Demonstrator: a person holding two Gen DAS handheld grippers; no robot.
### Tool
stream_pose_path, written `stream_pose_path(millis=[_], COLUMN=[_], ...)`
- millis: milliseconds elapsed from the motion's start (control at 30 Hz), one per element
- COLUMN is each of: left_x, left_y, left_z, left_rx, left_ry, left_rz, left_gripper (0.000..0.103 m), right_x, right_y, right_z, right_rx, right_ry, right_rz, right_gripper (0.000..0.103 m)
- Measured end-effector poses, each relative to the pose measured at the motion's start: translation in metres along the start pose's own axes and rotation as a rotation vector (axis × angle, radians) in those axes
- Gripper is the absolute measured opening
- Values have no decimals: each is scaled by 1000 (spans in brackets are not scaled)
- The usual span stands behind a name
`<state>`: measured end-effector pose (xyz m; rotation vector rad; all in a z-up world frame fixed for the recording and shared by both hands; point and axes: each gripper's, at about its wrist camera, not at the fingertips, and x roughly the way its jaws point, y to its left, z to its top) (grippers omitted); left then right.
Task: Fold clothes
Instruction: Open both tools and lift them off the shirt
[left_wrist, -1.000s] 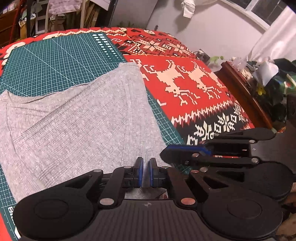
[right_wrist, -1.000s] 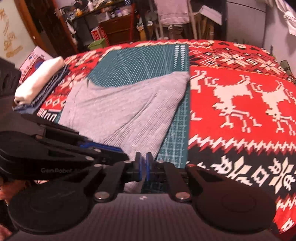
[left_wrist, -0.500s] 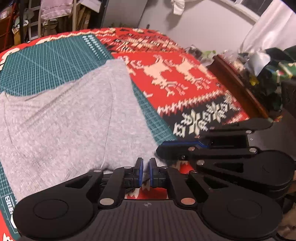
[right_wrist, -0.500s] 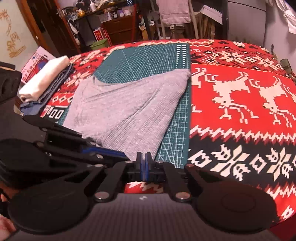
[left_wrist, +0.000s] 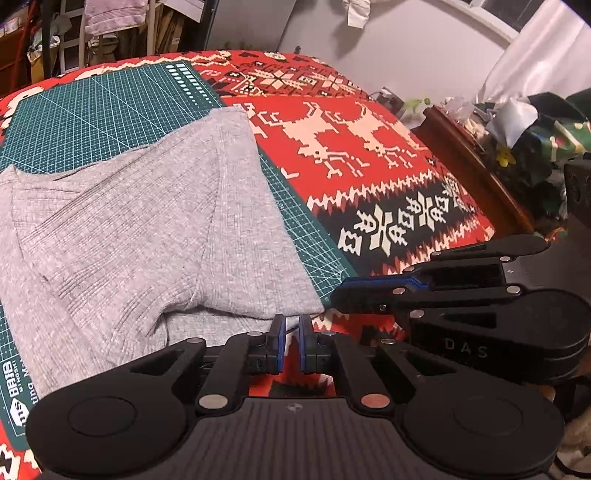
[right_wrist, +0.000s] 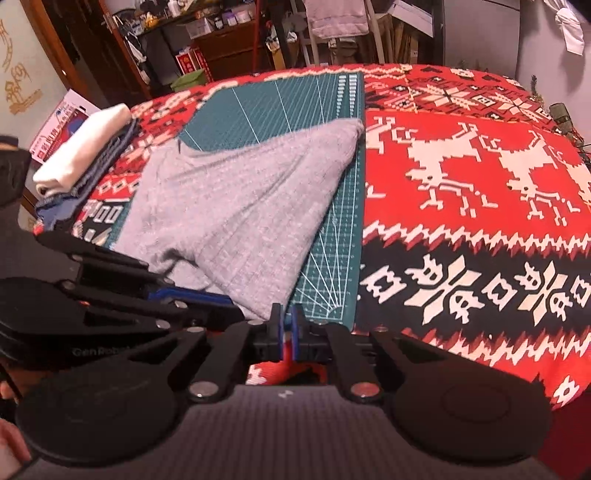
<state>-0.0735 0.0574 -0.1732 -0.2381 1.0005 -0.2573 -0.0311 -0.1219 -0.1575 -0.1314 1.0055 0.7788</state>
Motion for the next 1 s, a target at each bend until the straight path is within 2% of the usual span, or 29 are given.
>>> stream_pose_path(millis=[33, 167, 267, 333, 433, 533, 633, 767, 933, 1000], left_x=[-1, -14, -25, -32, -45, -58, -71, -90, -100, -100], left_y=[-1, -1, 6, 11, 17, 22, 25, 30, 33, 34], left_z=[-1, 0, 0, -1, -3, -3, -2, -4, -9, -10], left_rx=[-1, -16, -50, -78, -92, -96, -90, -64, -10, 11], left_ry=[-3, -37, -59, -67, -83, -100, -108, -142, -150, -143], left_rz=[0, 17, 28, 31, 54, 86, 161, 243, 408, 439], left_gripper=[7, 22, 36, 42, 52, 61, 66, 73, 82, 83], right_x=[-3, -14, -20, -22, -26, -31, -36, -45, -48, -48], right_y=[1, 1, -1, -1, 5, 12, 19, 30, 42, 44], right_z=[1, 7, 11, 13, 18, 24, 30, 38, 45, 48], right_rx=[1, 15, 27, 19, -8, -27, -63, -117, -176, -189], right_ry=[-8, -38, -46, -47, -50, -60, -68, -83, -85, -76], right_rz=[2, 0, 9, 11, 17, 34, 50, 48, -24, -32], right_gripper=[20, 33, 49, 64, 75, 88, 101, 102, 102, 102])
